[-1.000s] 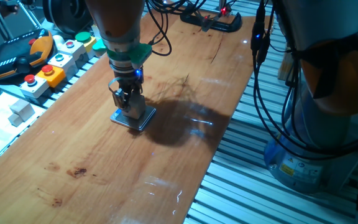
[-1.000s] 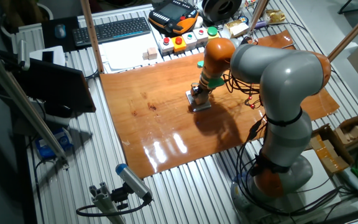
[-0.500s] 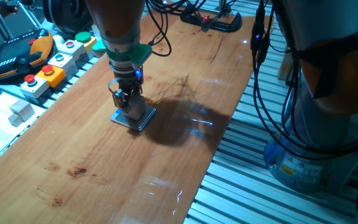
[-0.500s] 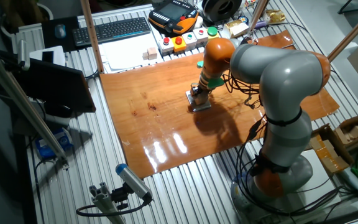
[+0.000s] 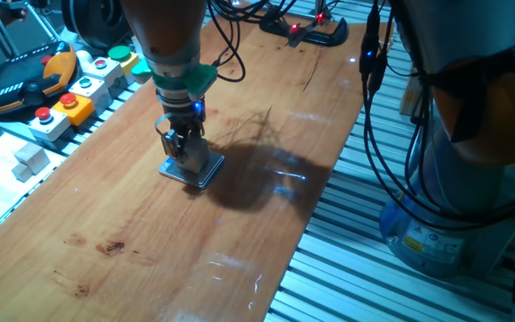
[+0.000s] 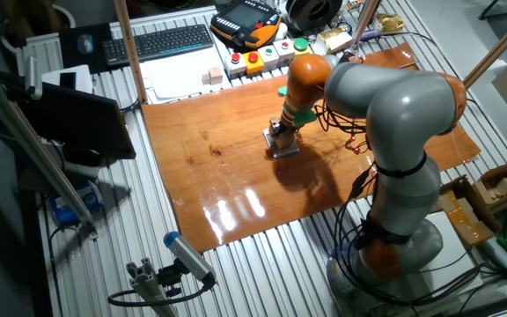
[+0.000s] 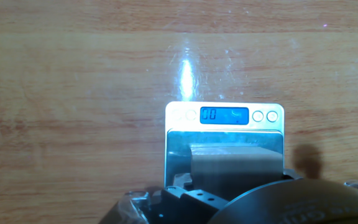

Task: Place the block on the scale

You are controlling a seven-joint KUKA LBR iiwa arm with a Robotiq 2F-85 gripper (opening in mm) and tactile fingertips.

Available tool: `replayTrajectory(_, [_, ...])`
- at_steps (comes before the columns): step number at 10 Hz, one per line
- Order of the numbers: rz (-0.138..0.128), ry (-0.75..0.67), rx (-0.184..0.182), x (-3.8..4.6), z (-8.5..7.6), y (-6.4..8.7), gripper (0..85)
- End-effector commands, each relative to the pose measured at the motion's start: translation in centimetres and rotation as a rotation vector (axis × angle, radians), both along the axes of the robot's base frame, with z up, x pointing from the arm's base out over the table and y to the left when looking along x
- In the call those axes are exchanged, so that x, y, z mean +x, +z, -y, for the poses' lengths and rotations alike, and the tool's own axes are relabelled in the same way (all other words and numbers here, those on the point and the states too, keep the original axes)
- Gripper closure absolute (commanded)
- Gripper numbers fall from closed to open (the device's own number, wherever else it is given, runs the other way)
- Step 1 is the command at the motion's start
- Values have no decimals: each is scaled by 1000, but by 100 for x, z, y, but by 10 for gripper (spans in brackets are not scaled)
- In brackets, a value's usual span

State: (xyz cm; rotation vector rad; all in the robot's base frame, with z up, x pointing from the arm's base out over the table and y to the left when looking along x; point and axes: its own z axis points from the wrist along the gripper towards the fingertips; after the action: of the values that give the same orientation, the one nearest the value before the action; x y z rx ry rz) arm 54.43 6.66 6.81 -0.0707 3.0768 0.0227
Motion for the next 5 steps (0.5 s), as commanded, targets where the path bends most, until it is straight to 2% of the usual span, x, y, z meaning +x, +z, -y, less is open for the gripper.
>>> replayTrajectory(1, [1,-1,-1,0,-2,0,720])
replayTrajectory(5, [4,-9,-9,-5,-11,-10,547])
